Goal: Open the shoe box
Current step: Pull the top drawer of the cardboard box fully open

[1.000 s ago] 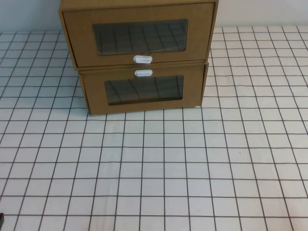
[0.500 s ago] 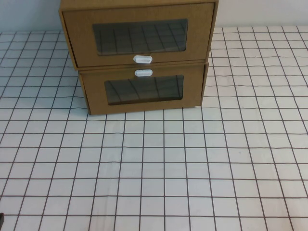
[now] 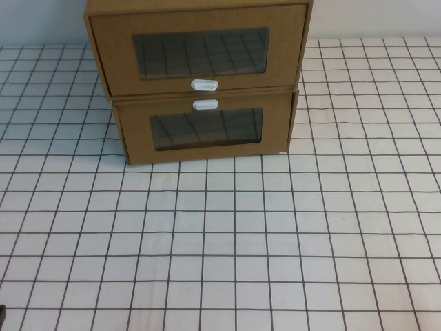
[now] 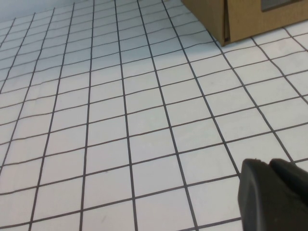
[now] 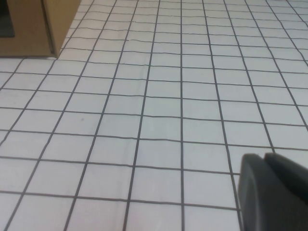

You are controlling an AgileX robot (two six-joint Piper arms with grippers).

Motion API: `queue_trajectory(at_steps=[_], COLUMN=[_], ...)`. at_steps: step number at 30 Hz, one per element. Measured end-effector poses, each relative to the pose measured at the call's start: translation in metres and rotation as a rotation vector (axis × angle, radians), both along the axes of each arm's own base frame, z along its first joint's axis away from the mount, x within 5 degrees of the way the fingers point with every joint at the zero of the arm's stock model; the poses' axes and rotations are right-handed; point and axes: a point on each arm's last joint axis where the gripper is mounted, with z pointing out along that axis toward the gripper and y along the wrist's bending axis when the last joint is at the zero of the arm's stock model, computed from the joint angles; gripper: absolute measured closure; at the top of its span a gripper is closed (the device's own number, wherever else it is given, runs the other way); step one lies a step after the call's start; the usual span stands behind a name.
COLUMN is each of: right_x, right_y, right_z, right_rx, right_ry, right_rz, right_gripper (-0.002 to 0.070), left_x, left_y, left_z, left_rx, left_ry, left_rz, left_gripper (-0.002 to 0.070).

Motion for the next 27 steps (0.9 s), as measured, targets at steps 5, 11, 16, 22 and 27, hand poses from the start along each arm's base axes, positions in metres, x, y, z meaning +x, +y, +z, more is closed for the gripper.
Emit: queue_trajectory(at_steps=[5,11,16,22,27], right_x=[0.0,0.0,0.0,0.0,0.0], right_y=[0.0,0.0,0.0,0.0,0.0], right_z=[0.0,0.0,0.0,0.0,0.0], right_rx=[0.0,0.0,0.0,0.0,0.0], right_ry=[0.0,0.0,0.0,0.0,0.0], right_rz=[0.0,0.0,0.0,0.0,0.0], right_gripper=[0.0689,0.0689,0.0689,0.0689,0.069], left_x=[0.0,0.001,0.002,0.003,0.004], left_y=[0.0,-0.001,-0.006,-0.007,-0.005], left_z=[0.0,0.002,0.011,0.022,0.028], left_rx=[0.0,-0.035,-0.341,-0.68,-0.739], left_ry=[0.0,-0.02,-0.072,-0.137,-0.201], left_rz=[0.0,0.001,0.026,0.056,0.072], left_gripper=[0.0677,0.0677,0.0677,0.0677,0.0677])
